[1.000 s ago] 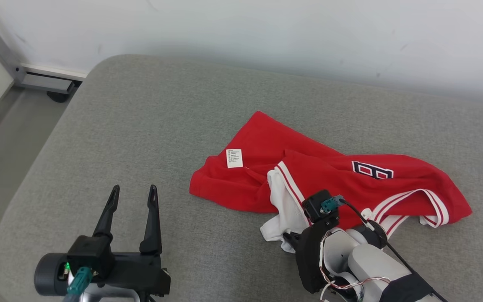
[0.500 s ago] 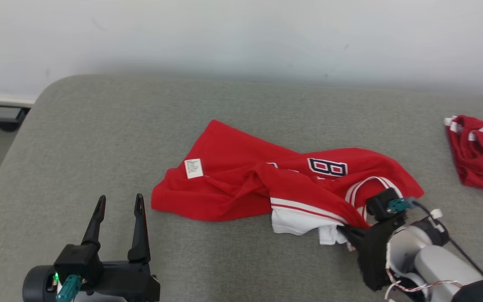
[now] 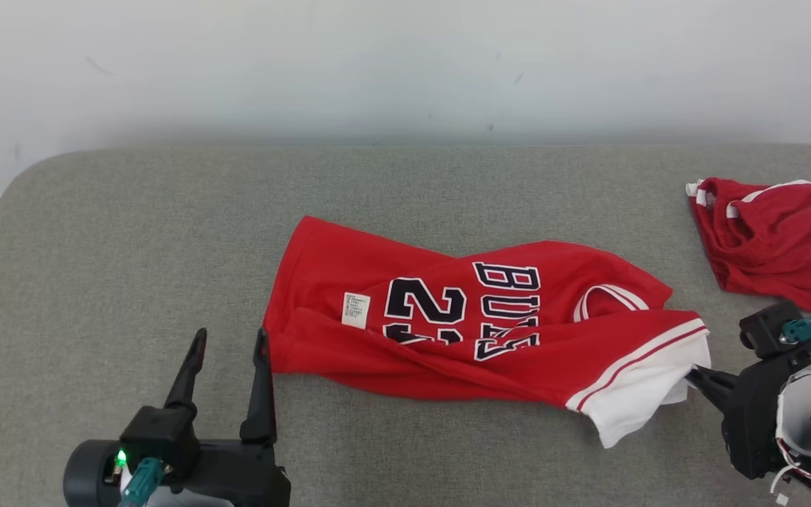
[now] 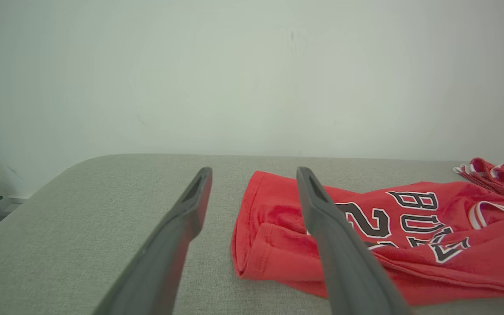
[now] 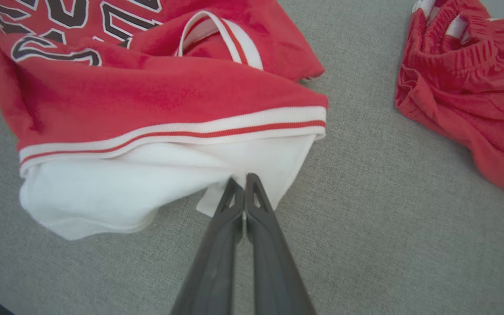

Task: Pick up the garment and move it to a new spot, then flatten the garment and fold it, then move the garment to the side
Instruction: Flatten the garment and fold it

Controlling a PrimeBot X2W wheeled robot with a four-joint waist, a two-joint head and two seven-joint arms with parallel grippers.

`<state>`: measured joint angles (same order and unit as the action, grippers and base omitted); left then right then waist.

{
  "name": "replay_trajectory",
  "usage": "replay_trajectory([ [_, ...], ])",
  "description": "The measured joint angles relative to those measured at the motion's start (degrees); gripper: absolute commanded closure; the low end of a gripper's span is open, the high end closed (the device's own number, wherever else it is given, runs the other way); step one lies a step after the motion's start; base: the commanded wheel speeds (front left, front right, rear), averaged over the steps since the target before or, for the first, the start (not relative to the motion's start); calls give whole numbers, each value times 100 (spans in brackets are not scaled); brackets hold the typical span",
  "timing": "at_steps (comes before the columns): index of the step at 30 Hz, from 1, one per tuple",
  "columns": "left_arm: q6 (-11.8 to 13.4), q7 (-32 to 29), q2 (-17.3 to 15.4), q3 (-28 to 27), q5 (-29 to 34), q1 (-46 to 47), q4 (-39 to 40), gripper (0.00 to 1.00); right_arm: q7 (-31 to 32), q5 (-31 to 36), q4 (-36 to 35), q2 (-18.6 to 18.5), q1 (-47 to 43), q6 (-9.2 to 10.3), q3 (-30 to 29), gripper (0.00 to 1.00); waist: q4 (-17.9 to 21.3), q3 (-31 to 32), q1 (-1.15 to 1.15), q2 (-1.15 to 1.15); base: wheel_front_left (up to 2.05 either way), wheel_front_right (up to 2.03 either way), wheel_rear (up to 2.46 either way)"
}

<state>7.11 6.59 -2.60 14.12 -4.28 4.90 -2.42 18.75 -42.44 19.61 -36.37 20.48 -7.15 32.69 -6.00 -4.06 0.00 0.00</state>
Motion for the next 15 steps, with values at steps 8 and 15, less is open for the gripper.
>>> replay_trajectory([
  [8,0,-54,0,105,0,12,-20,0,355,-243,-90,-97,-12,0,146,100,-61,-52,1,0,0,0,0],
  [15,0,-82,-1,-22,-1,3,-88,0,649,-254,-82,-35,-4,0,266,0,36,6,0,0,0,0,0],
])
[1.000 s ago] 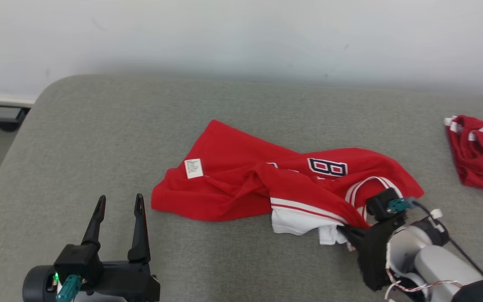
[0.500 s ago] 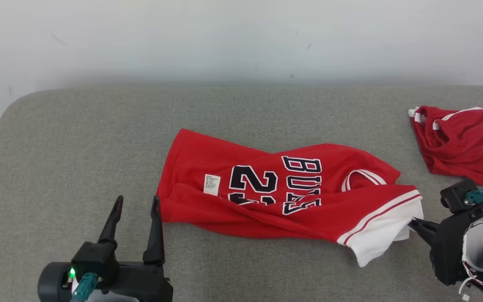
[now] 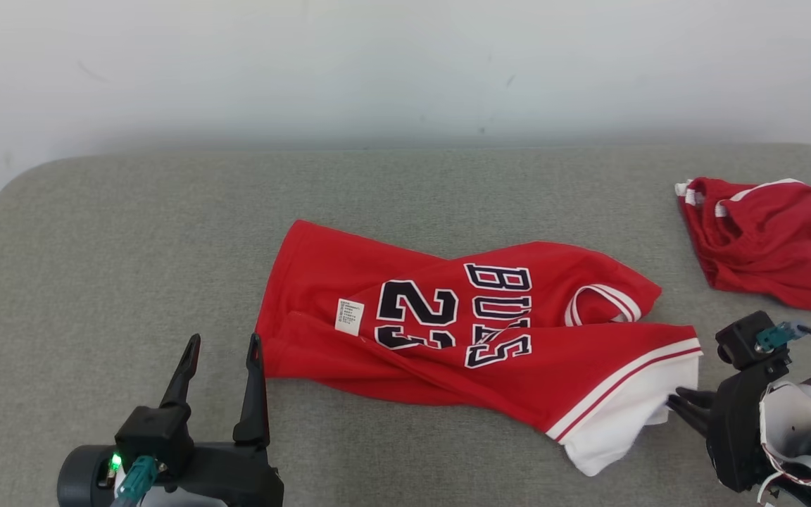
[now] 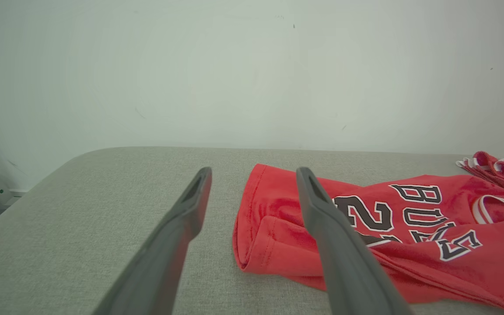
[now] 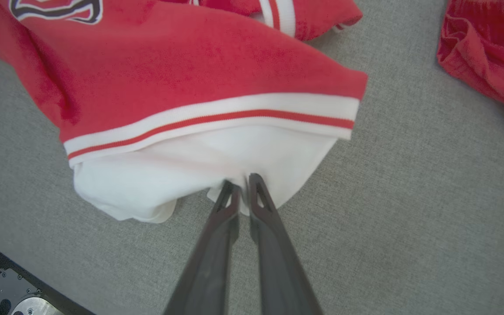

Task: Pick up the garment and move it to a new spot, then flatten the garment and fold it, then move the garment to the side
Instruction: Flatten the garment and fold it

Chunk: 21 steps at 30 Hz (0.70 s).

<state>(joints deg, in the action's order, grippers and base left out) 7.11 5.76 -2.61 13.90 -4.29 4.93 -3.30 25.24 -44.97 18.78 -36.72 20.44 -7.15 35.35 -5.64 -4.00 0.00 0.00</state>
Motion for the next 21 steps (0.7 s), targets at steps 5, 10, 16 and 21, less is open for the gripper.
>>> replay_trajectory([
  [5,0,-26,1,-27,0,-29,-18,0,-45,-355,-374,0,-18,2,-290,0,169,56,0,0,0,0,0],
  [10,0,-70,1,-23,0,-201,0,0,-326,-719,-1036,-73,-627,310,-725,0,400,83,0,0,0,0,0],
  [16,0,-94,1,16,0,-211,33,0,-599,-756,-1232,-118,-1151,768,-961,0,556,-9,0,0,0,0,0],
  [21,0,-120,-1,65,5,-150,26,0,-800,-770,-1188,10,-1396,990,-1036,0,584,-136,0,0,0,0,0],
])
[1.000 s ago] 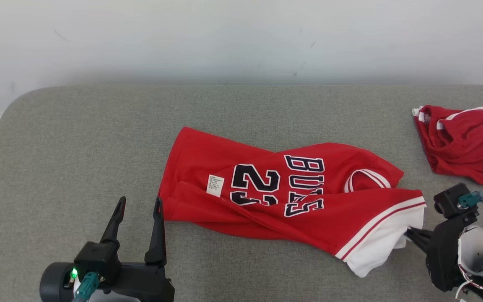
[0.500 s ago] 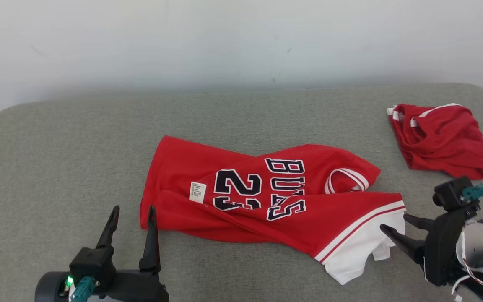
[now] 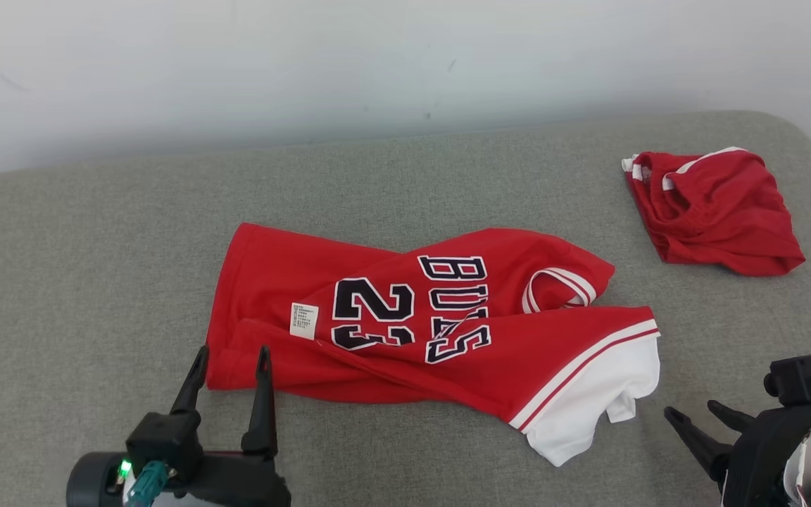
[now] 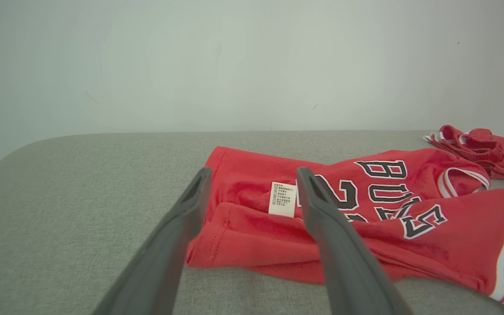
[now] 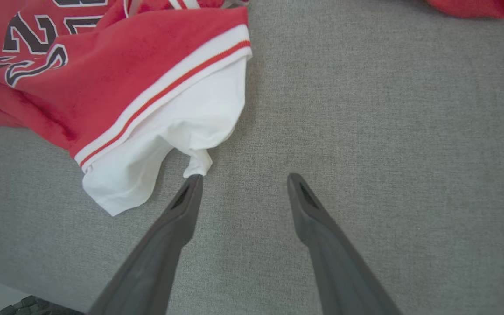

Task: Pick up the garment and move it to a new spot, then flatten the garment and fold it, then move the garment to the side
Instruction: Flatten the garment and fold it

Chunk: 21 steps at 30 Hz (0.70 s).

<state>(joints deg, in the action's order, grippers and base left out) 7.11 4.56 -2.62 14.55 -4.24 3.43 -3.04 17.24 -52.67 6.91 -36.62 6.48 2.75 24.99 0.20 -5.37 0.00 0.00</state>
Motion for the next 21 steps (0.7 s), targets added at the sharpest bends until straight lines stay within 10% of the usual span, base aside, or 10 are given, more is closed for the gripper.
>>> replay_trajectory([
  [21,-474,-457,-147,60,-146,966,-939,0,-466,-135,339,582,101,227,-182,0,-93,-357,0,0,0,0,0],
])
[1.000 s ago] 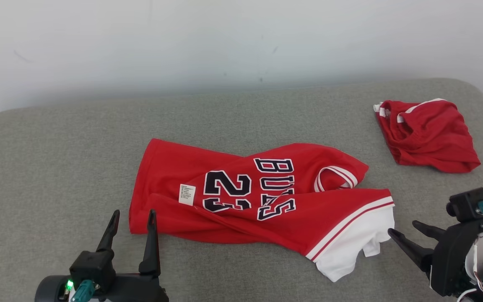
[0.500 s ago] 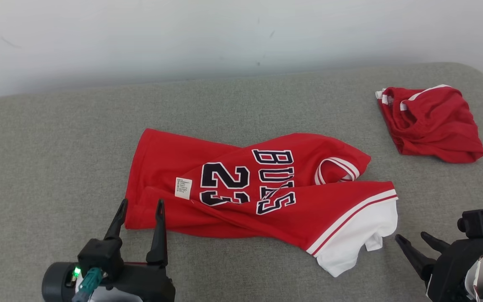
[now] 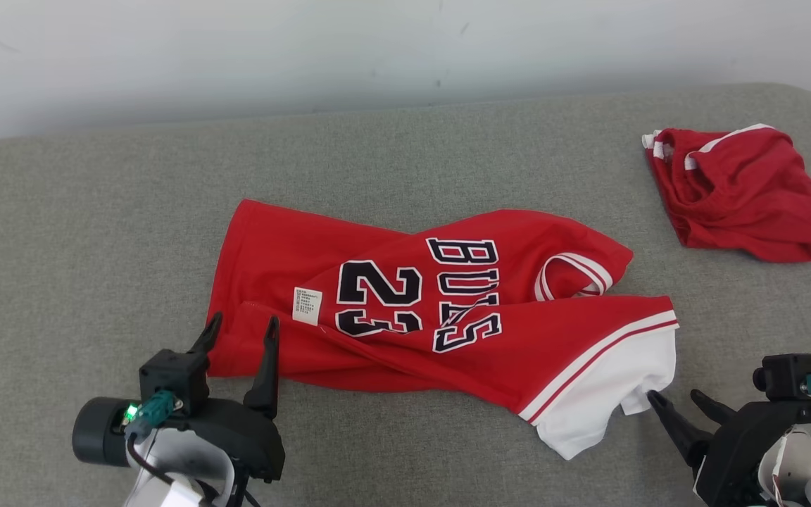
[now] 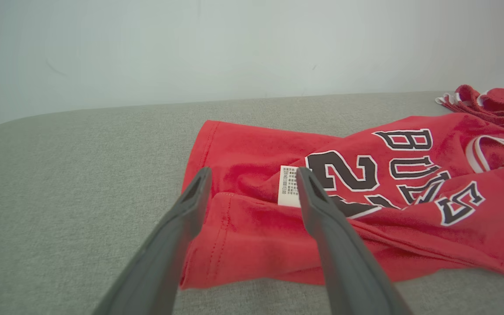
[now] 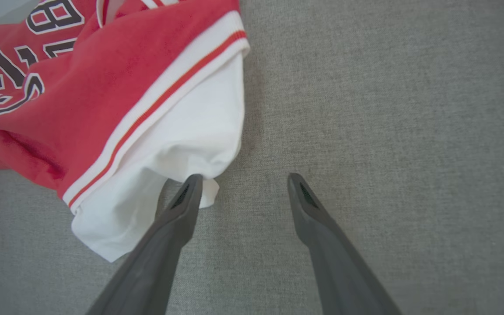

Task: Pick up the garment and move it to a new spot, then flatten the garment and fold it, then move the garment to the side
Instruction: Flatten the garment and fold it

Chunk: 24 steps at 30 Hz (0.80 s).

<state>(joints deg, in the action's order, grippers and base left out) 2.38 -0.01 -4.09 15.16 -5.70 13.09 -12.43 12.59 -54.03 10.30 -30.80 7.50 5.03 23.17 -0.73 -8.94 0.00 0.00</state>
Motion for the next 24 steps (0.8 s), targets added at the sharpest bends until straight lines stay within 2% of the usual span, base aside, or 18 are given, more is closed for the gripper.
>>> replay_trajectory([
  [12,-447,-553,-193,-25,-176,920,-1143,0,3,102,231,235,404,0,231,0,43,-233,1,0,0,0,0],
  [24,-595,-753,-168,-102,-307,1371,-2009,0,-1,225,421,344,605,-74,357,0,194,-412,0,0,0,0,0],
])
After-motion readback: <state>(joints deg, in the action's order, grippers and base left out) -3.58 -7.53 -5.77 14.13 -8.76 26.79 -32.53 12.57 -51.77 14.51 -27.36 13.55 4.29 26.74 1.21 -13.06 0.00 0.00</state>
